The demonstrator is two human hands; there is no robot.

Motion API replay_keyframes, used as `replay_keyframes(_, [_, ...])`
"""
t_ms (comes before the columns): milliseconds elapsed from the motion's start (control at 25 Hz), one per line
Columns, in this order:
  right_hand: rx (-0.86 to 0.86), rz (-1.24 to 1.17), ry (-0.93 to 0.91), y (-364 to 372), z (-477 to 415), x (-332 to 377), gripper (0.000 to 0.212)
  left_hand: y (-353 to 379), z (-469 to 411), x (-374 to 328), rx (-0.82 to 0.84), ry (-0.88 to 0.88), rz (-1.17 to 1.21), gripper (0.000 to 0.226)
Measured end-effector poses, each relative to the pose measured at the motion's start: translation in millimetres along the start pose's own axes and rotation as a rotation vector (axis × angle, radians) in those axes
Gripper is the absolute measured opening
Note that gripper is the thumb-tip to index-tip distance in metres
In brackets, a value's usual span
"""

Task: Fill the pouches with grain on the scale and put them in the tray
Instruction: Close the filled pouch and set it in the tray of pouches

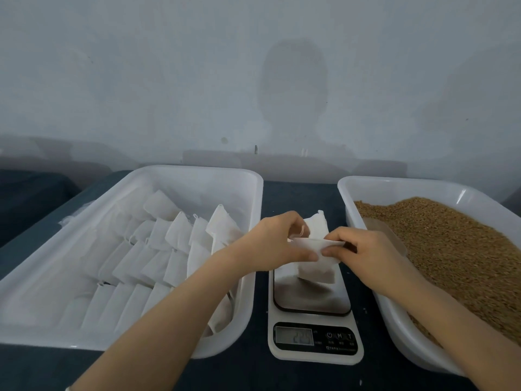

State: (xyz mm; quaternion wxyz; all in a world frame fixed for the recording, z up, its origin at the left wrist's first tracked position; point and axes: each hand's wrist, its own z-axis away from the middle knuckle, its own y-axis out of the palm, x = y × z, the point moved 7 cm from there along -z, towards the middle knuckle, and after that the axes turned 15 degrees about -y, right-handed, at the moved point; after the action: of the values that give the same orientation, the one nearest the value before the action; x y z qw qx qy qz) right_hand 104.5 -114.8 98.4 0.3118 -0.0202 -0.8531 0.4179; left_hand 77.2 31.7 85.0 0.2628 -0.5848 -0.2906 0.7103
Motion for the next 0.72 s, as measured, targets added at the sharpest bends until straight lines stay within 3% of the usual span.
replay_keyframes(80, [0.002, -0.014, -0.060, -0.5, -1.1, 8.3, 0.006, 5.1, -2.2, -1.2, 0.063, -0.008, 0.043, 0.047])
replay_keyframes(200, [-0.087, -0.001, -0.089, -8.5, -1.0, 12.4, 0.009, 5.7, -4.2, -7.7, 0.020, 0.032, -0.058, 0.013])
replay_keyframes(280, [-0.206, -0.019, -0.061, -17.8, 0.3, 8.1, 0.014, -10.2, -7.0, -6.1, -0.055, 0.006, -0.033, 0.030])
replay_keyframes(400, [-0.273, -0.079, -0.001, -21.4, 1.3, 0.9, 0.017, -66.8, -11.1, 6.8, -0.236, -0.084, 0.070, 0.032])
replay_keyframes(560, [-0.211, -0.019, 0.000, -15.8, 0.3, -2.3, 0.018, -159.1, -19.4, 57.5, -0.593, -0.291, 0.068, 0.030])
replay_keyframes(640, [-0.210, -0.016, 0.013, -14.7, -0.9, -5.1, 0.018, -184.0, -27.6, 95.9, -0.668, -0.404, 0.086, 0.027])
replay_keyframes(720, [-0.205, -0.009, 0.027, -13.2, -2.0, -6.8, 0.017, -188.2, -34.6, 139.8, -0.638, -0.529, 0.106, 0.022])
